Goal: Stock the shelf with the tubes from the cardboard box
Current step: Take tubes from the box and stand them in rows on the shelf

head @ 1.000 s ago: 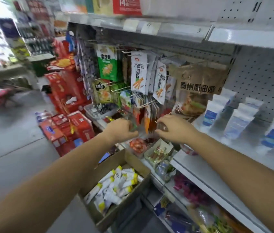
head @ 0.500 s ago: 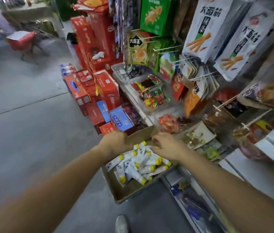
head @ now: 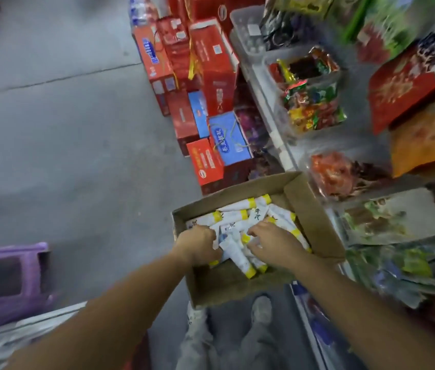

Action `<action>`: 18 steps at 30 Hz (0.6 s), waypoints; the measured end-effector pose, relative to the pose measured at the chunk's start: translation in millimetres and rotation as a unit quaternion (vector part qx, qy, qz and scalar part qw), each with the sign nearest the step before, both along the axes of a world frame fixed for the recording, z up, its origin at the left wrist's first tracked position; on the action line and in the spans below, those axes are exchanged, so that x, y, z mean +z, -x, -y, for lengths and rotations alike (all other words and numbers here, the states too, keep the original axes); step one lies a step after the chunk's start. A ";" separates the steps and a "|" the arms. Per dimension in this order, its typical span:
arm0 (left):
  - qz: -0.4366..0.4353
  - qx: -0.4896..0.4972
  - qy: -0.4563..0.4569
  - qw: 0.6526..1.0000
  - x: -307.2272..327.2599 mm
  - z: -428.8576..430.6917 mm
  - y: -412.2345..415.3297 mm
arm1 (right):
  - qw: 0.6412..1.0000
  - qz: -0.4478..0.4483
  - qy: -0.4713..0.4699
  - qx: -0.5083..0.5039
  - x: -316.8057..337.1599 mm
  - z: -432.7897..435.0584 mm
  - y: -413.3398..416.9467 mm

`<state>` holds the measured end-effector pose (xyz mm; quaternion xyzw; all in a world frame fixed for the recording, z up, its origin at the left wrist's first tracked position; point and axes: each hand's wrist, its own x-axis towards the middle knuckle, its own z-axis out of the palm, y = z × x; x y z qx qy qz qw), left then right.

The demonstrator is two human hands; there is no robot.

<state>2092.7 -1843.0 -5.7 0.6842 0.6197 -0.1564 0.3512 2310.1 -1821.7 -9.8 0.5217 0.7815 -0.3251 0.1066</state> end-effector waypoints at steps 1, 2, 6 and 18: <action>0.000 0.009 0.007 1.000 -12.9 1.3 -1.1 | 1.000 -0.001 0.006 0.008 -13.8 -5.2 1.0; 0.004 0.020 0.010 1.000 -26.8 1.4 -2.9 | 1.000 -0.002 0.009 0.013 -27.8 -11.0 1.0; 0.013 0.062 0.038 0.997 -75.6 -0.4 -11.9 | 0.999 0.007 0.023 0.032 -77.8 -32.8 0.1; 0.027 0.229 0.207 0.951 -160.0 16.1 -46.3 | 0.985 0.035 0.057 0.158 -156.6 -59.8 34.5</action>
